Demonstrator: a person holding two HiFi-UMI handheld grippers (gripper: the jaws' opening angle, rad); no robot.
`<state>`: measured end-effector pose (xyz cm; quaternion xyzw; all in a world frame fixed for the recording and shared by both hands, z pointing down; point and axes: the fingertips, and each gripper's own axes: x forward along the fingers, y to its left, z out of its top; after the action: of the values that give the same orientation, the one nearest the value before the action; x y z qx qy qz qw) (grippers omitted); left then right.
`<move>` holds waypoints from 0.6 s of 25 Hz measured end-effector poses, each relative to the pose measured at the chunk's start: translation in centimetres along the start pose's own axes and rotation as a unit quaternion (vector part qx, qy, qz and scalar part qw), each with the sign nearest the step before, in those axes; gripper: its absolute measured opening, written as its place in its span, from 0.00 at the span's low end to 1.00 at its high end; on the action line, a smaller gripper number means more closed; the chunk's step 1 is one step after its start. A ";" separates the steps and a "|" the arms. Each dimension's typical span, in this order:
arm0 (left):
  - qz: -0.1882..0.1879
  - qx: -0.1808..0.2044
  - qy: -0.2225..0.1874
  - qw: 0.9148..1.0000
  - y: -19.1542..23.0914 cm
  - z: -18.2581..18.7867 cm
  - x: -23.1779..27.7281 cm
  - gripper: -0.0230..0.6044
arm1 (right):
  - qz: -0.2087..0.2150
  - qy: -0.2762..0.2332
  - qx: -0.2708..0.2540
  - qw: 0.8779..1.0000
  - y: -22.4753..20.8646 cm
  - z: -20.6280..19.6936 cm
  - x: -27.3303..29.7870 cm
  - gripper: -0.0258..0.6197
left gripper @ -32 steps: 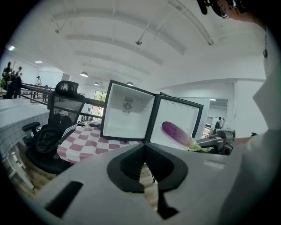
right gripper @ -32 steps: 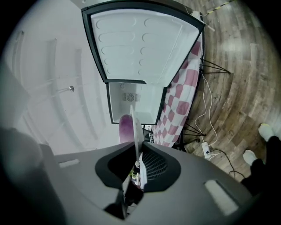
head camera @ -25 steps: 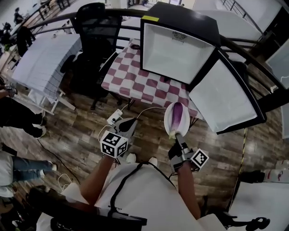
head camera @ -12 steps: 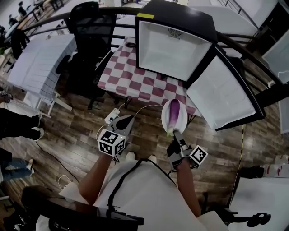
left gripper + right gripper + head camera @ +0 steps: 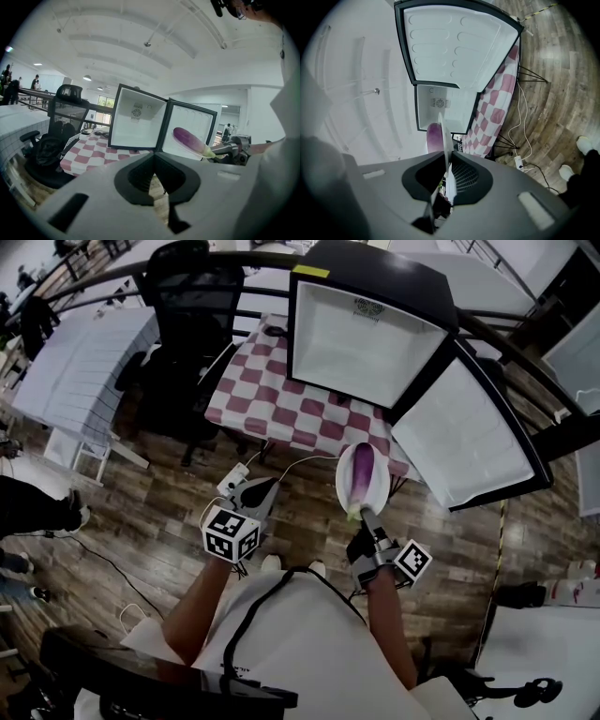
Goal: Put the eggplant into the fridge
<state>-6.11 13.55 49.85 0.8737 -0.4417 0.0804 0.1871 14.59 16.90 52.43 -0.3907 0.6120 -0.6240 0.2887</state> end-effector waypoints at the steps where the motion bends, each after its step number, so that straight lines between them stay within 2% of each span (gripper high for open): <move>1: 0.000 0.000 0.000 1.000 0.2 0.0 -0.2 0.04 | 0.000 -0.001 0.001 1.000 0.1 -0.2 0.1 0.11; 15: -0.012 0.001 0.000 1.000 3.9 -0.7 -3.3 0.04 | 0.003 -0.025 -0.007 1.000 0.4 -3.4 1.3 0.11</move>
<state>-11.22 14.17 50.49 0.8791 -0.4312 0.0789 0.1870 10.96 17.65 52.35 -0.4060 0.6100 -0.6092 0.3032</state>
